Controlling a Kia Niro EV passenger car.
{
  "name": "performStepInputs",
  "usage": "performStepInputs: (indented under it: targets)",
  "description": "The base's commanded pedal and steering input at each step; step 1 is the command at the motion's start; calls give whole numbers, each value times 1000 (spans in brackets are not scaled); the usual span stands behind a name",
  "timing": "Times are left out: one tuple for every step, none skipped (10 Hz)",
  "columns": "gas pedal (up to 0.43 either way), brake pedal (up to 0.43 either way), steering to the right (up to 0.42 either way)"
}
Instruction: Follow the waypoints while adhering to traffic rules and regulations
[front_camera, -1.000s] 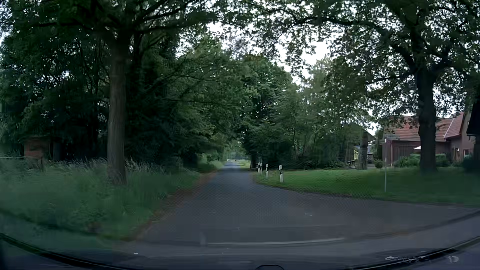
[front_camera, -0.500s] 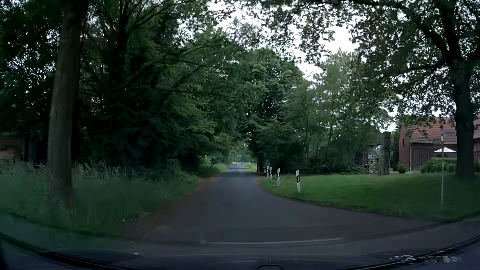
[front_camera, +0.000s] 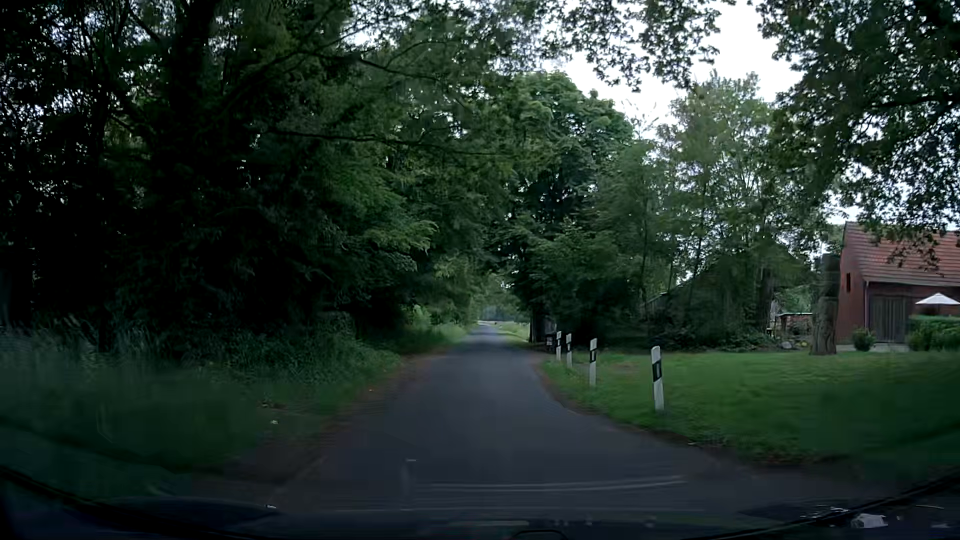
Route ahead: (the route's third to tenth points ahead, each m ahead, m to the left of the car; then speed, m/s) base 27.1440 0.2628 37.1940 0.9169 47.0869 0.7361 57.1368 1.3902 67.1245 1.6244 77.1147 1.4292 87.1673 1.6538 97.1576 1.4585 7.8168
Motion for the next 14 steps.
performStepInputs:
  targets:
    - [209, 0, -27]
    - [209, 0, -27]
    - [197, 0, -27]
    - [197, 0, -27]
    - [197, 0, -26]
    - [189, 0, -23]
    - [189, 0, -17]
    - [189, 0, -7]
    - [189, 0, -2]
    - [177, 0, -1]
    - [177, 0, 0]
    - [177, 0, 4]
    - [177, 0, 4]
    - [177, 0, 4]
